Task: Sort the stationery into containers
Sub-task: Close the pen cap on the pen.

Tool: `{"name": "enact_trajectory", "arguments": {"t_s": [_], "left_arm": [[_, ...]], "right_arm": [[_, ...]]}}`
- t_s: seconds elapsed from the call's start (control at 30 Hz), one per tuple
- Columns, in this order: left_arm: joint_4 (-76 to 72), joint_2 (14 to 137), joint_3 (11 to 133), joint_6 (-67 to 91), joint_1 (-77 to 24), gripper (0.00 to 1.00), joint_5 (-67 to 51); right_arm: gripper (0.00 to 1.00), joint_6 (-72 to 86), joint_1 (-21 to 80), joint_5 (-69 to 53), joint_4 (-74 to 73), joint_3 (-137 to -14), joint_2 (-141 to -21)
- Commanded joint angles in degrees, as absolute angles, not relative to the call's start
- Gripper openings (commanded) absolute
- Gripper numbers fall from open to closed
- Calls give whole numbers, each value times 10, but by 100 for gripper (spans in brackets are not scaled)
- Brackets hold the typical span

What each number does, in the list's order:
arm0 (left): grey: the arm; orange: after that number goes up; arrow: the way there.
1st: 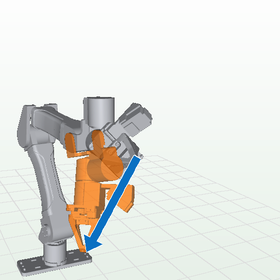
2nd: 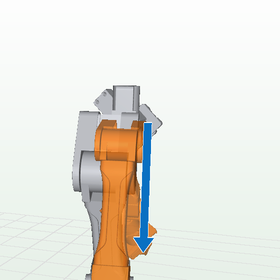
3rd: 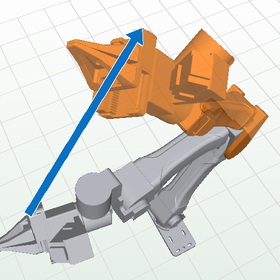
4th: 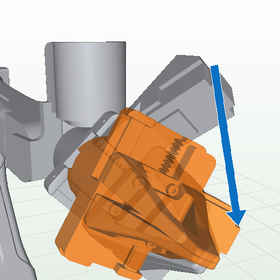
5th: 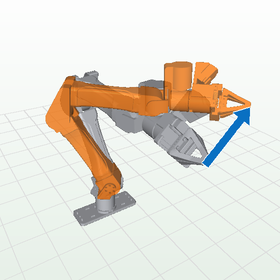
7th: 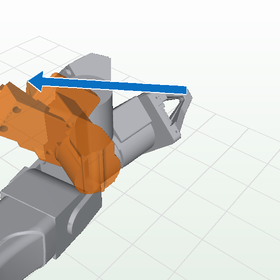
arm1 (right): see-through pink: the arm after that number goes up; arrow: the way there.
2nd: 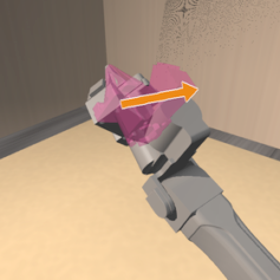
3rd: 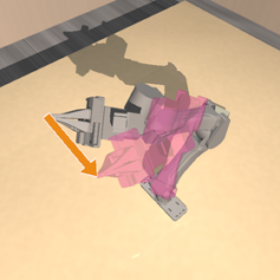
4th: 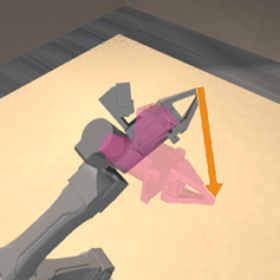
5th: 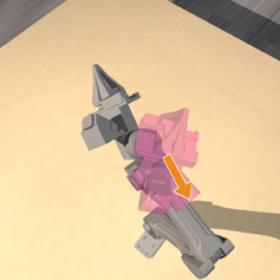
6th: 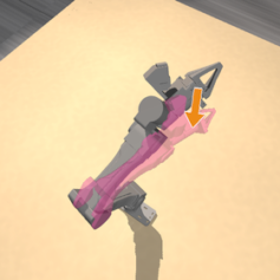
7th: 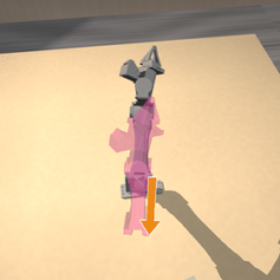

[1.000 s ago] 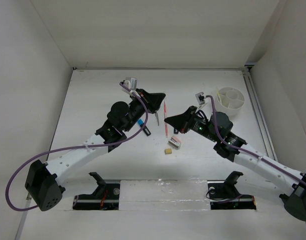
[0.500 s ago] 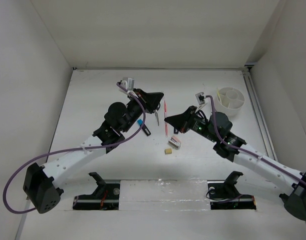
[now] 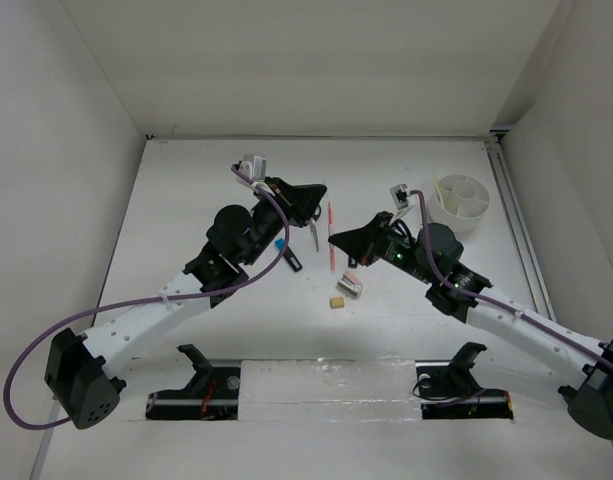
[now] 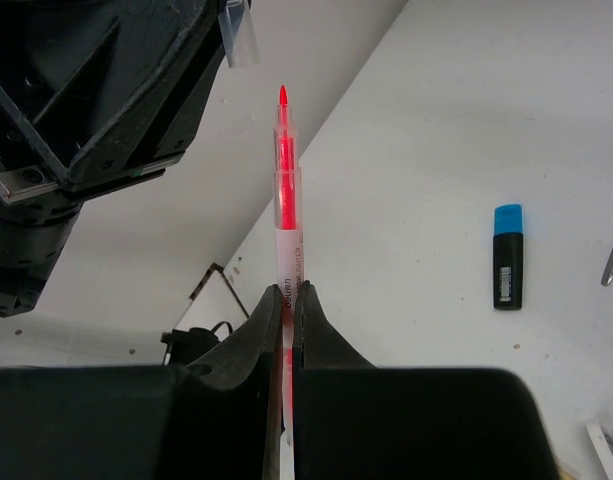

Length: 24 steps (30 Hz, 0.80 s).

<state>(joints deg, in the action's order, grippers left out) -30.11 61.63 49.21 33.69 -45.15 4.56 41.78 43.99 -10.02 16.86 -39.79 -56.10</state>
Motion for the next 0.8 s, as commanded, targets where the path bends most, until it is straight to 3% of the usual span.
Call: {"name": "enact_trajectory", "arguments": {"t_s": [0.0,0.77], "left_arm": [[-320,610,513,344,-450,0,45],[-325,621,508,344,-450,0,40]], "right_arm": [[0,409,446,-98,187,-428,-562],[0,403,446,-110,187,-439,-567]]}}
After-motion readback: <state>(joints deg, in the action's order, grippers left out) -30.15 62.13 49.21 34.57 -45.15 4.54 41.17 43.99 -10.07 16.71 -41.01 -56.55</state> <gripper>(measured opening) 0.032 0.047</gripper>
